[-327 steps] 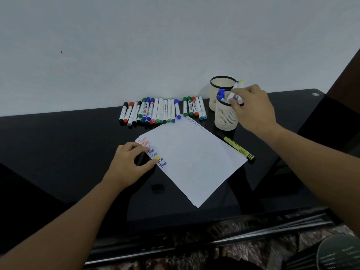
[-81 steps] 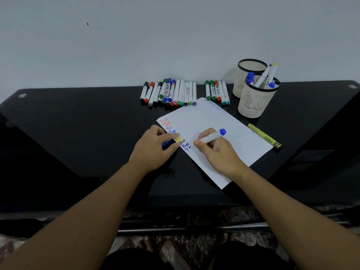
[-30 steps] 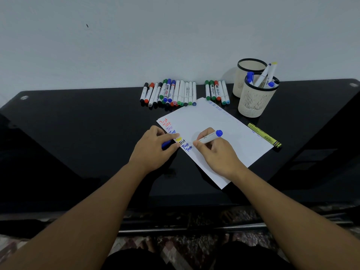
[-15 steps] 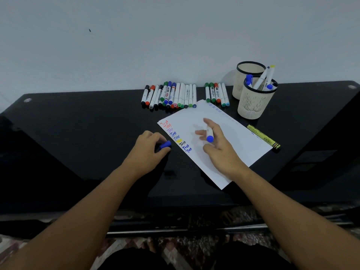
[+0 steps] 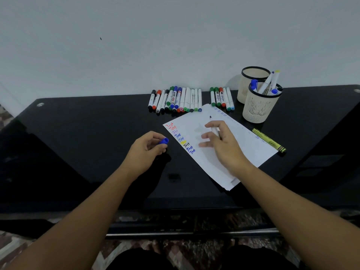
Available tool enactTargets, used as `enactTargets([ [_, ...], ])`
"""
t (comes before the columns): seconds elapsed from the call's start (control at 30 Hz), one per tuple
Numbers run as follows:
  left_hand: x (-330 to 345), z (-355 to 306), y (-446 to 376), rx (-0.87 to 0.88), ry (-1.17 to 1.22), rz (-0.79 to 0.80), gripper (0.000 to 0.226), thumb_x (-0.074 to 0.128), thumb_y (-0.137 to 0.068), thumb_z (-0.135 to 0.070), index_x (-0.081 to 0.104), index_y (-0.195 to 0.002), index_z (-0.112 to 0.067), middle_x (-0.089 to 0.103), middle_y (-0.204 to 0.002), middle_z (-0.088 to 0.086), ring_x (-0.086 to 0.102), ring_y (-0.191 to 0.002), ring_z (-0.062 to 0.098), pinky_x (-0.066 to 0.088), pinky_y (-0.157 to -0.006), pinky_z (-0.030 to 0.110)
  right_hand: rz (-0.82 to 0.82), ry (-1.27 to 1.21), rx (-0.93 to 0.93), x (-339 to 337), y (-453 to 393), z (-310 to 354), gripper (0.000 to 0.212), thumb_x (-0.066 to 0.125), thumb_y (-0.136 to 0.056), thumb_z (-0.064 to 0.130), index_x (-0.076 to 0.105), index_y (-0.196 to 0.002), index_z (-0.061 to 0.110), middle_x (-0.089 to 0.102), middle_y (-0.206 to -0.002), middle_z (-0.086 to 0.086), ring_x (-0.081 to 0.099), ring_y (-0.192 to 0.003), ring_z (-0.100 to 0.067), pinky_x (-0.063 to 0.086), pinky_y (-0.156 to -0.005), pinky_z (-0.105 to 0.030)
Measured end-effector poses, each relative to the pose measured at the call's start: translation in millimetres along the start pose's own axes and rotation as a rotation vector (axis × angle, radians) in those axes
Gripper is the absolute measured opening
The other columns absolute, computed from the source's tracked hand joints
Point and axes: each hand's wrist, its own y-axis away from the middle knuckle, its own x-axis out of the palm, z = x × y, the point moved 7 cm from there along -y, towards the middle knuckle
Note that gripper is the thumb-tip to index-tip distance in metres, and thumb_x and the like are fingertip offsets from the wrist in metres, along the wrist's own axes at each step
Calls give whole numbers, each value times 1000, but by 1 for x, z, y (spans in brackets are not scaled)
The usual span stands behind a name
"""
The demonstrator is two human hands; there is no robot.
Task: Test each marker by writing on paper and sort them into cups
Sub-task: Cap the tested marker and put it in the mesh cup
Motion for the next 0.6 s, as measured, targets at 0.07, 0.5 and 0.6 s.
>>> enactTargets([
  [0.07, 0, -1, -1, 8, -25, -1, 16, 70, -95, -16, 68, -105, -28, 75, -100, -7, 72, -94, 12, 58, -93, 42, 46, 148, -17, 9, 3, -2, 23, 40, -110, 19, 43, -124, 37, 67, -105, 0, 73, -77, -13, 45, -82, -28],
  [0.5, 7, -32, -15, 123, -198, 29, 26, 80, -88, -22, 72, -110, -30, 72, -105, -14, 69, -93, 4, 56, -89, 27, 274, 723, -156, 3, -12, 16, 36, 55, -106, 33, 52, -141, 39, 62, -134, 7, 57, -119, -18, 46, -96, -36],
  [0.6, 9, -39, -15, 146, -226, 62, 27, 83, -84, -17, 74, -107, -30, 73, -105, -16, 68, -94, -1, 54, -87, 19, 302, 821, -191, 5, -12, 15, 36, 54, -105, 37, 50, -141, 45, 64, -133, 4, 57, -119, -19, 49, -100, -43],
])
